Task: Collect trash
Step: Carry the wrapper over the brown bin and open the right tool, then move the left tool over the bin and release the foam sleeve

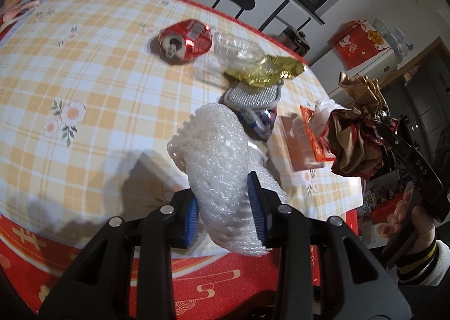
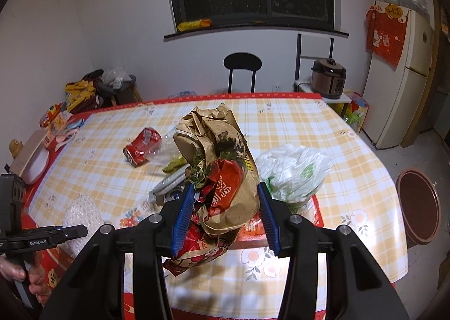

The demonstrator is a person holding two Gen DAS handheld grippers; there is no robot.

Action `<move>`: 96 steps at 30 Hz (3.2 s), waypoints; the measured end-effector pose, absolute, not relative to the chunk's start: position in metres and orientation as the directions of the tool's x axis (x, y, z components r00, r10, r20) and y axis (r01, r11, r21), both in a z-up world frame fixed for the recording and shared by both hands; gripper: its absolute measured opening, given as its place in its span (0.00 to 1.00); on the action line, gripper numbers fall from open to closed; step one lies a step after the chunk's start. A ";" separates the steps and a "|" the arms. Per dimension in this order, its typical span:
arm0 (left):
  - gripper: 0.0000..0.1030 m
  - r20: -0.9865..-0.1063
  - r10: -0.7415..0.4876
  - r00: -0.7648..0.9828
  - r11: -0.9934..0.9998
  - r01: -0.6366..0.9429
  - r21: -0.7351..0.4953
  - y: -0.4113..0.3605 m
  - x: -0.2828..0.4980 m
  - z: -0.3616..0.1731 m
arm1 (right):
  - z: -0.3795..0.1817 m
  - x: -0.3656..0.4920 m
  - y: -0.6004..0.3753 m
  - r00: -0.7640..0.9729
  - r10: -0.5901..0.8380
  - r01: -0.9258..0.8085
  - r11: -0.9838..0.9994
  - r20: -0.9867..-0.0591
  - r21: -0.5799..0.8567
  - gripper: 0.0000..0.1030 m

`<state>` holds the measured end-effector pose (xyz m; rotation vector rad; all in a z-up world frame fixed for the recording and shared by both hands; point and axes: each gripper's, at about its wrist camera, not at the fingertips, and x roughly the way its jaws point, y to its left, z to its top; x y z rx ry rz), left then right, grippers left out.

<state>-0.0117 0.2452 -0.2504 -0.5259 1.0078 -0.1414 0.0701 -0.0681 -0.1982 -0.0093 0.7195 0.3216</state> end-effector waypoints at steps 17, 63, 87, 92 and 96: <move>0.34 -0.677 -0.340 0.653 0.875 -0.045 -0.482 0.199 0.023 -0.178 | -0.142 0.066 -0.221 0.842 0.120 -0.067 0.991 -0.525 0.119 0.44; 0.34 -0.726 -0.484 0.489 0.875 0.301 -0.380 -0.238 0.164 -0.153 | -0.232 0.147 -0.612 0.747 -0.091 0.277 0.943 -0.658 0.184 0.95; 0.93 -0.654 -0.615 0.442 0.761 0.552 -0.342 -0.416 0.242 -0.133 | -0.226 0.083 -0.636 0.750 -0.128 0.354 0.906 -0.649 0.232 0.95; 0.94 -0.663 -0.545 0.513 0.829 0.448 -0.335 -0.365 0.239 -0.126 | -0.219 0.093 -0.620 0.771 -0.096 0.314 0.918 -0.630 0.244 0.95; 0.95 -0.671 -0.462 0.580 0.884 0.360 -0.297 -0.317 0.232 -0.119 | -0.210 0.105 -0.602 0.791 -0.061 0.264 0.932 -0.609 0.249 0.95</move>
